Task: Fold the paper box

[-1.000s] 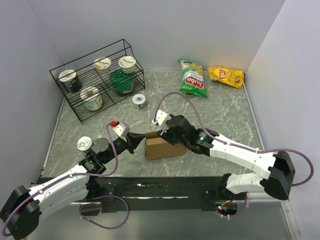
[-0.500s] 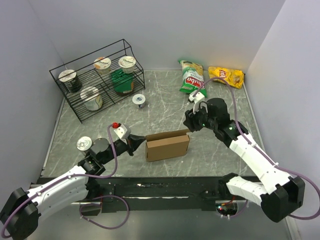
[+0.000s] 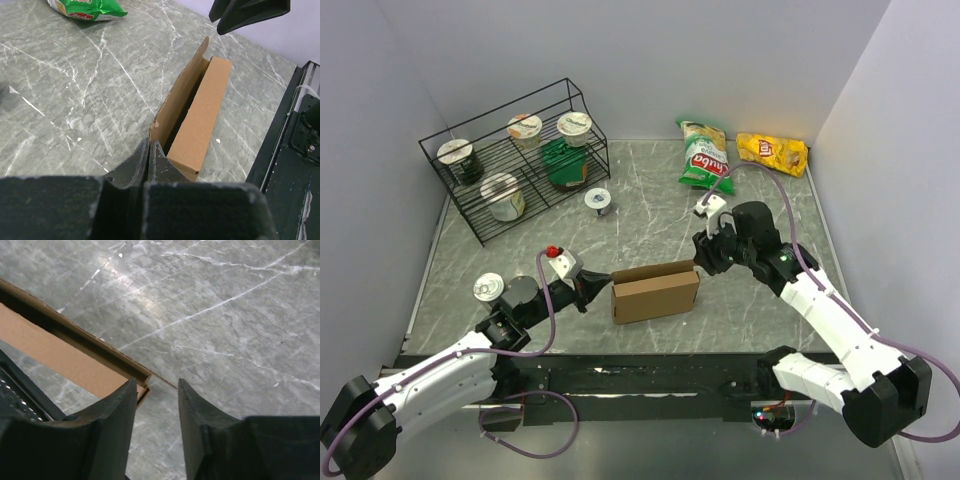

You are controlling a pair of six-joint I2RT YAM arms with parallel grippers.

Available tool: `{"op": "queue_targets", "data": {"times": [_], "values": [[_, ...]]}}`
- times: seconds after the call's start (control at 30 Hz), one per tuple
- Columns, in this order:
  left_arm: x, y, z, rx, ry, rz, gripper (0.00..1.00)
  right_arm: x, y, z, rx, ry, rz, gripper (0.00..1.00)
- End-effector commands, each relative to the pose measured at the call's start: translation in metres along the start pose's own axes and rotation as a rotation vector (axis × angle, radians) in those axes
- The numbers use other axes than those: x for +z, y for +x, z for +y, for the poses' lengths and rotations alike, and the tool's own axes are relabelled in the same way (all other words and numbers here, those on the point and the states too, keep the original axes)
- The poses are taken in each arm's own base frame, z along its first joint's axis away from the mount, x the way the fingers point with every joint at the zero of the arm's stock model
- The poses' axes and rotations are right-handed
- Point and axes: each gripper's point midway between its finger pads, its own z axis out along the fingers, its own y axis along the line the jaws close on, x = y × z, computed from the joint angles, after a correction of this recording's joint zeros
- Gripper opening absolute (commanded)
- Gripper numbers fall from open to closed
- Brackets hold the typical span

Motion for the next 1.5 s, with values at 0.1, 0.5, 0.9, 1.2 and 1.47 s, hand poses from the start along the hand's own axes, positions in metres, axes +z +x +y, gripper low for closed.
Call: {"op": "queue_targets", "data": {"times": [0.1,0.5,0.9,1.2,1.47], "values": [[0.000,-0.008,-0.008,0.035,0.046,-0.013,0.01,-0.006,-0.005,-0.021,-0.122,0.087,0.030,0.47],[0.001,-0.006,-0.010,0.035,0.058,-0.021,0.01,0.007,-0.003,-0.005,-0.139,-0.036,0.056,0.47],[0.002,-0.005,-0.008,0.035,0.049,-0.010,0.01,0.011,0.003,-0.005,-0.118,-0.044,0.110,0.24],[0.003,-0.016,-0.003,0.058,0.022,-0.046,0.01,0.007,-0.002,0.017,-0.156,-0.040,0.052,0.04],[0.007,-0.017,-0.003,0.057,0.025,-0.044,0.01,0.012,0.001,0.022,-0.098,-0.031,0.058,0.00]]}}
